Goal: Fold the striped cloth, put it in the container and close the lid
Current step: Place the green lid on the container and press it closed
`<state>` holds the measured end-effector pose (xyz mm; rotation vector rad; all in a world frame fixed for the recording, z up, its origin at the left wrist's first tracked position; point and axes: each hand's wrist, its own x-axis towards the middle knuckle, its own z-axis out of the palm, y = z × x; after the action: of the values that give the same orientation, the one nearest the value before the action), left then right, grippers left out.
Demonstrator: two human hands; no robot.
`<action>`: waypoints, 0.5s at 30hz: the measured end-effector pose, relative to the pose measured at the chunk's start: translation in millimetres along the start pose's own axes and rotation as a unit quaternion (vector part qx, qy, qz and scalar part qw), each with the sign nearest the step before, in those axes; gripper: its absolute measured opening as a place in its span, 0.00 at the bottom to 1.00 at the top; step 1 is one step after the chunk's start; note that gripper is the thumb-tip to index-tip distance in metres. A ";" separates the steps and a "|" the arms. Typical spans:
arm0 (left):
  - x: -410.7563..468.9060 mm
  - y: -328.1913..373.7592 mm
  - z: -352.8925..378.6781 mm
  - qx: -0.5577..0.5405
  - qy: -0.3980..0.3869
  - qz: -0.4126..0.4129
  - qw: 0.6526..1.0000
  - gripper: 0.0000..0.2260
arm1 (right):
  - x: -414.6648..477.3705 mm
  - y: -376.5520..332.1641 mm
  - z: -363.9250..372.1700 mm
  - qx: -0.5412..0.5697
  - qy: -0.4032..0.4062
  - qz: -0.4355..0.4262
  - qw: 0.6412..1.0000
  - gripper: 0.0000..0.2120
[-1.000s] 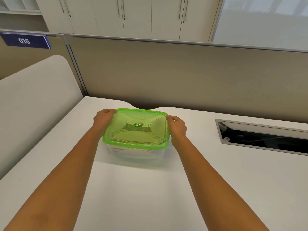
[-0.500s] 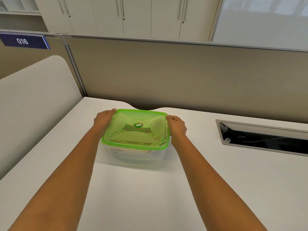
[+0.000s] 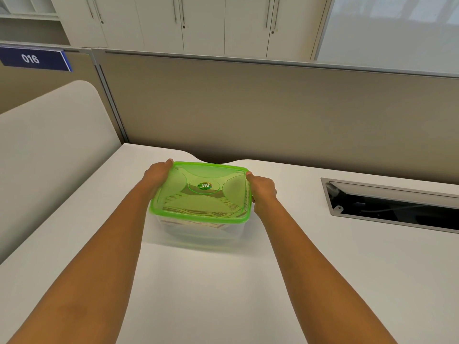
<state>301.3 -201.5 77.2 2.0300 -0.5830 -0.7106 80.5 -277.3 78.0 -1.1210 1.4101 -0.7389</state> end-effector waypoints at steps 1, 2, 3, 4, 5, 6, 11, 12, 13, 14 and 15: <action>-1.0 0.6 1.2 0.016 0.007 0.010 1.000 0.24 | 0.9 1.3 -0.3 0.001 -0.001 -0.001 1.000 0.15; -1.6 -0.5 1.7 0.027 0.009 0.022 0.999 0.25 | 1.6 2.7 -0.3 0.002 -0.002 -0.003 1.000 0.17; -1.2 -2.1 2.2 0.034 0.006 0.036 0.999 0.25 | 1.5 3.3 -0.7 0.000 -0.004 -0.008 1.000 0.17; -0.4 -4.7 1.8 0.036 0.006 0.048 0.998 0.26 | 1.3 4.0 -0.8 -0.003 -0.006 -0.012 1.000 0.18; 0.5 -6.9 1.2 0.035 0.007 0.055 0.998 0.26 | 0.6 4.3 -1.1 -0.004 -0.007 -0.016 1.000 0.18; 1.7 -8.6 0.4 0.032 0.009 0.055 0.998 0.26 | 0.4 4.5 -1.1 -0.004 -0.008 -0.018 1.000 0.18; 7.6 -6.0 -0.5 0.019 0.002 0.035 0.999 0.26 | -0.3 4.3 -0.9 -0.010 -0.002 -0.030 1.000 0.18; 9.3 -5.0 -0.2 0.023 0.001 0.031 0.999 0.26 | 0.1 4.3 -0.8 -0.013 0.000 -0.032 0.999 0.18; 10.6 -4.6 0.4 0.024 0.000 0.024 0.999 0.25 | 0.3 4.9 -0.8 -0.016 0.002 -0.034 0.999 0.18; 12.3 -4.3 0.5 0.018 -0.002 0.016 1.000 0.24 | 1.0 4.9 -0.1 -0.019 0.004 -0.038 0.999 0.17; 13.3 -4.5 0.9 0.011 -0.006 0.008 1.000 0.23 | 1.1 5.2 -0.1 -0.023 0.007 -0.042 0.999 0.17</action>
<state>310.9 -208.2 69.5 2.0403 -0.6152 -0.7115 79.3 -276.5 72.8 -1.2205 1.4040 -0.7784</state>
